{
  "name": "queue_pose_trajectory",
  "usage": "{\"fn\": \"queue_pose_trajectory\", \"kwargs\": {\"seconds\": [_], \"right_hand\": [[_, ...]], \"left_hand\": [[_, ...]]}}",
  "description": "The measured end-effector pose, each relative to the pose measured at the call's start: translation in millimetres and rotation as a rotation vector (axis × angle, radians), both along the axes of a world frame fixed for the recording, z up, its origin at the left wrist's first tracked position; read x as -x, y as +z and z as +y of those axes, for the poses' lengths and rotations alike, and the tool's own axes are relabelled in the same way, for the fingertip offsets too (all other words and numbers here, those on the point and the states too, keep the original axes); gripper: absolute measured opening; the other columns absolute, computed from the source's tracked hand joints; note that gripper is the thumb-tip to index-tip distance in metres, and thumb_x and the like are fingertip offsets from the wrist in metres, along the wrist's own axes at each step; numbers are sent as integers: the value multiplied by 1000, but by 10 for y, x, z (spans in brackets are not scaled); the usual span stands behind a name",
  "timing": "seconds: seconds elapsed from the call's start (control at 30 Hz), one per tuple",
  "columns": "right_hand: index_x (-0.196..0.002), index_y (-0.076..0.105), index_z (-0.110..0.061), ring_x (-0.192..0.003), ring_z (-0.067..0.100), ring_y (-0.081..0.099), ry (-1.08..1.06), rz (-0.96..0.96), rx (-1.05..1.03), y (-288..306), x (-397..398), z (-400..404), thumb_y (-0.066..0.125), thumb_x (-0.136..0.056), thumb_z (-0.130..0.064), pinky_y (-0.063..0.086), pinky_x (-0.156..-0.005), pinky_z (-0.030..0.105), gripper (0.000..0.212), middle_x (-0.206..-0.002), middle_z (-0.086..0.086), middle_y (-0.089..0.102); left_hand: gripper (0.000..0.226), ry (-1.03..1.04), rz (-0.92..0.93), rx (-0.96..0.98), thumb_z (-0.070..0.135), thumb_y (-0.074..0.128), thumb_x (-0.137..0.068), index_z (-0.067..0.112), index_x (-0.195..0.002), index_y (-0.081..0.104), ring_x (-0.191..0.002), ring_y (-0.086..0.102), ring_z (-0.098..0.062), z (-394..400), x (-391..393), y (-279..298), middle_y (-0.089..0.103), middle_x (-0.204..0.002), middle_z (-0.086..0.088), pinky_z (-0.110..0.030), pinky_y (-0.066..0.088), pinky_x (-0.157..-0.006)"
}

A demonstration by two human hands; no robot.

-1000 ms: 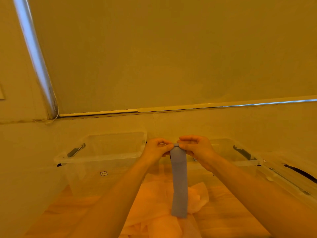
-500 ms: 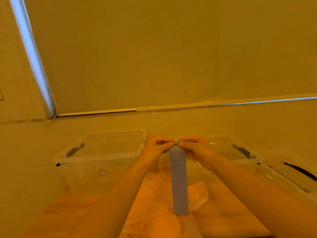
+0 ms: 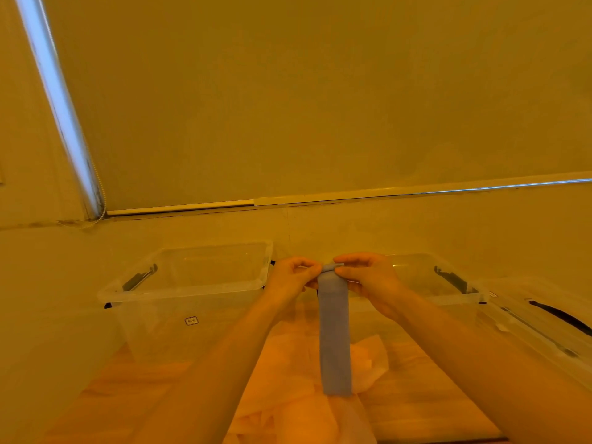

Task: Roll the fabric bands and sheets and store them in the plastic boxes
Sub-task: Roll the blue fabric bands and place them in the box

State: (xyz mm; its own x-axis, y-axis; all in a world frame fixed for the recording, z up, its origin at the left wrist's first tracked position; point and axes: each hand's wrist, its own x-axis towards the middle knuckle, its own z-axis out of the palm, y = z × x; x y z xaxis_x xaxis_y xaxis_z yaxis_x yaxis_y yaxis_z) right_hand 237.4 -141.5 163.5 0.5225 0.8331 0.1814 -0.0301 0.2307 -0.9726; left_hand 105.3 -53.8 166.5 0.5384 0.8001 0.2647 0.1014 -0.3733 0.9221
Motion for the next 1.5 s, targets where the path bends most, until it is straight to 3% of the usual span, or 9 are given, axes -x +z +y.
{"fn": "queue_pose_trajectory", "kwargs": {"seconds": [0.3,0.47,0.6,0.77,0.93,1.17,1.27,1.4,1.5], "right_hand": [[-88,68,-8,-80,21,69,20,63,41,-49,2,29,67,-85,-4,58,-67,28,5,-91,12,70],[-104,65,2,-79,19,65,22,73,1,-47,3,47,65,-83,7,57,-65,24,21,-87,10,67],[-109,64,4,-81,20,67,40,49,-1,-66,11,55,66,-81,8,57,-64,23,28,-91,13,68],[-91,68,-7,-84,24,69,45,74,42,-96,16,68,65,-88,-5,58,-75,34,5,-92,13,70],[-84,68,-5,-77,19,67,16,70,-12,-85,7,60,64,-84,4,58,-65,24,9,-84,10,68],[-107,62,2,-84,20,66,30,85,-11,-115,-16,67,64,-83,7,57,-68,24,24,-93,13,67],[-99,67,-4,-91,25,68,74,92,58,-144,-22,65,64,-88,-6,57,-77,34,11,-100,15,70],[-86,69,-8,-81,19,70,92,66,62,-143,-30,42,62,-89,-5,57,-67,28,9,-89,10,71],[-98,67,0,-82,18,67,59,77,33,-137,-46,43,63,-86,3,58,-66,25,13,-95,13,68]], "left_hand": [[14,8,-28,-18,12,67,-87,12,-100,67,-74,61,-6,14,25,-1,67,-89,-1,-9,44,-54],[9,4,-12,40,20,65,-88,19,-97,67,-72,63,-9,9,15,-11,67,-90,-2,-18,38,-55],[3,-16,-23,9,15,63,-90,15,-92,66,-65,60,-4,10,40,-16,64,-78,3,-8,39,-49],[12,-23,-16,-15,14,65,-89,13,-100,68,-71,60,-4,12,67,-27,66,-84,2,-6,42,-52],[9,-9,-5,21,24,64,-90,21,-98,67,-75,65,-10,-3,51,-50,68,-91,-1,-17,40,-55],[7,-16,-1,1,24,62,-91,20,-91,68,-70,62,-3,-2,31,-69,67,-84,3,-10,42,-54],[7,-24,-20,-2,20,64,-90,21,-95,68,-74,61,-3,4,45,-59,67,-87,4,-9,44,-55],[11,-46,-27,21,17,65,-89,23,-97,68,-79,63,-8,8,53,-77,68,-95,-1,-16,45,-62],[17,-31,-6,69,21,65,-89,22,-106,67,-91,66,-17,17,35,-106,68,-103,-2,-20,42,-62]]}}
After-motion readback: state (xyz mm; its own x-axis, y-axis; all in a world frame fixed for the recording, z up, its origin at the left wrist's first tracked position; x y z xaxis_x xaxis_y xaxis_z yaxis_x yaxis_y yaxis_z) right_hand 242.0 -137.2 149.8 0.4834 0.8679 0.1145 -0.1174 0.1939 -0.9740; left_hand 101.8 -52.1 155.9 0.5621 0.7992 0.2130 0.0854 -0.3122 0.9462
